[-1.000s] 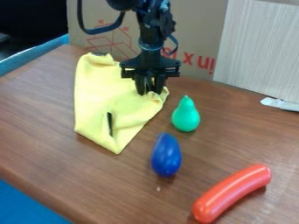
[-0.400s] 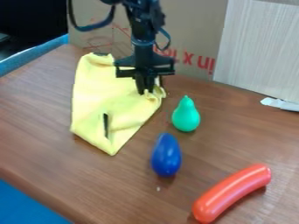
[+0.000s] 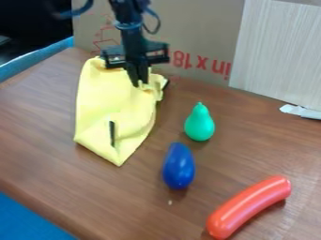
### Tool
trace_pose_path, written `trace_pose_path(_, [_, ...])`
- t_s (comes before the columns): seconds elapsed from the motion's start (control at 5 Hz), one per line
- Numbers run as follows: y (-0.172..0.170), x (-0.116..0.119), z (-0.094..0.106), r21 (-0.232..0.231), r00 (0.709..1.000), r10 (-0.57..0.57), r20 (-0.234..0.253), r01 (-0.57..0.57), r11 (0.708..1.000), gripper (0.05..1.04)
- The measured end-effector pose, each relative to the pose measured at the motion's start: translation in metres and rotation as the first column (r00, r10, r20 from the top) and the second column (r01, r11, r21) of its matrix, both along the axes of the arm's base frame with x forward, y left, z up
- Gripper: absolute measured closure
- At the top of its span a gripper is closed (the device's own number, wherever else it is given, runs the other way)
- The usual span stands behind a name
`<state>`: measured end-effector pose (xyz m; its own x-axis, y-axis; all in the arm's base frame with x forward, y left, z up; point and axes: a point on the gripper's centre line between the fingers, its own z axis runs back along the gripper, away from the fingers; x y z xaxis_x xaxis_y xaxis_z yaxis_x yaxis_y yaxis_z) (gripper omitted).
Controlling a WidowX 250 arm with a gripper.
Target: Unfold the cloth from top right to bottom left
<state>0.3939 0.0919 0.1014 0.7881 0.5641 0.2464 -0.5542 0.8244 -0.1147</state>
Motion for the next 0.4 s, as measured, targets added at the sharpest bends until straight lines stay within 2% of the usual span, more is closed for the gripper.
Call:
trace_pose_path(0.2, [0.010,-0.008,0.005,-0.036,1.000,-0.015,-0.001,0.015,0.999,1.019])
trace_pose_path(0.4, [0.029,-0.020,0.015,-0.050,1.000,-0.005,0.012,0.005,0.999,1.019])
